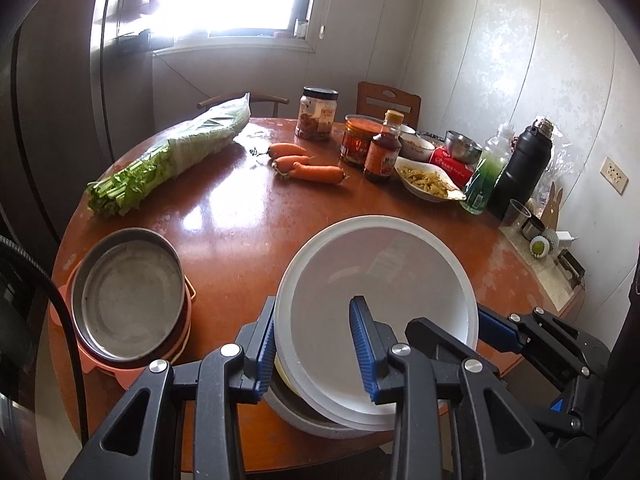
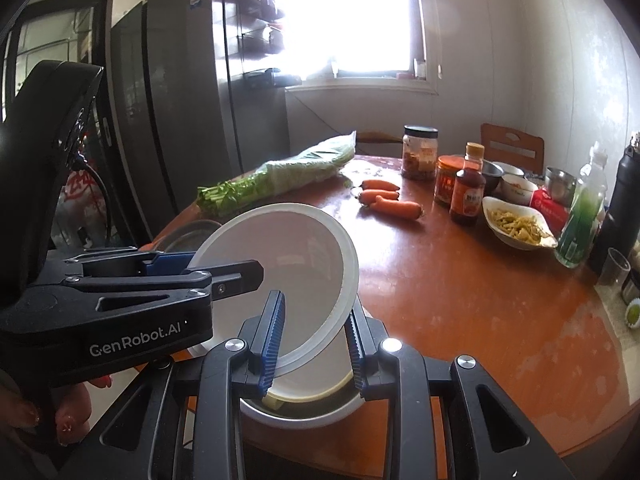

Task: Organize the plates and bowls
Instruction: 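Carry the white bowl over the yellow bowl and lower it inside, then open both grippers and release the white bowl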

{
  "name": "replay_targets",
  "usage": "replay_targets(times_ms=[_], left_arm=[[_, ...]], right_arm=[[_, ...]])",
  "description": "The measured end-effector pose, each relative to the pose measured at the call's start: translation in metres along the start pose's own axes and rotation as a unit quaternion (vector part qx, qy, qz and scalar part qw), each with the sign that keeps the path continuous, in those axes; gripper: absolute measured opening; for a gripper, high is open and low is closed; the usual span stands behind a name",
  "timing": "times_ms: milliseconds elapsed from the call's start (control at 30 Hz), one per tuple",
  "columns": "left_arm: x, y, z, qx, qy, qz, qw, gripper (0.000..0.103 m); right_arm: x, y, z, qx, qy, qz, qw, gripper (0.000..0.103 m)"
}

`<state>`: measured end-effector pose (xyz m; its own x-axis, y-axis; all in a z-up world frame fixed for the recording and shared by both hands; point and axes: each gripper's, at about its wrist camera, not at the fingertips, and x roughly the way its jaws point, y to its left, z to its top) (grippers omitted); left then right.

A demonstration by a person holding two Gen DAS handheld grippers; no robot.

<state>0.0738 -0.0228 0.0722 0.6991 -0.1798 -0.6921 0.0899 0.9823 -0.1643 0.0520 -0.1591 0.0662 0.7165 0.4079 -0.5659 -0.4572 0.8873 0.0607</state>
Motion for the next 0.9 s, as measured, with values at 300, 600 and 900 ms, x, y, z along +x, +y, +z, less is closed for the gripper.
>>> replay_targets(times_ms=[300, 600, 900], left_arm=[[0.019, 0.005, -0.013, -0.003, 0.010, -0.001, 0.9999, 0.035], [0.035, 0.006, -0.017, 0.001, 0.013, 0.008, 0.9999, 0.035], [0.046, 0.007, -0.023, 0.010, 0.017, 0.019, 0.9996, 0.035]], right_arm=[[0.015, -0.006, -0.014, 0.008, 0.015, 0.004, 1.000, 0.031], [0.028, -0.007, -0.020, 0.001, 0.029, -0.005, 1.000, 0.031], [0.042, -0.005, -0.026, -0.013, 0.038, -0.025, 0.999, 0.031]])
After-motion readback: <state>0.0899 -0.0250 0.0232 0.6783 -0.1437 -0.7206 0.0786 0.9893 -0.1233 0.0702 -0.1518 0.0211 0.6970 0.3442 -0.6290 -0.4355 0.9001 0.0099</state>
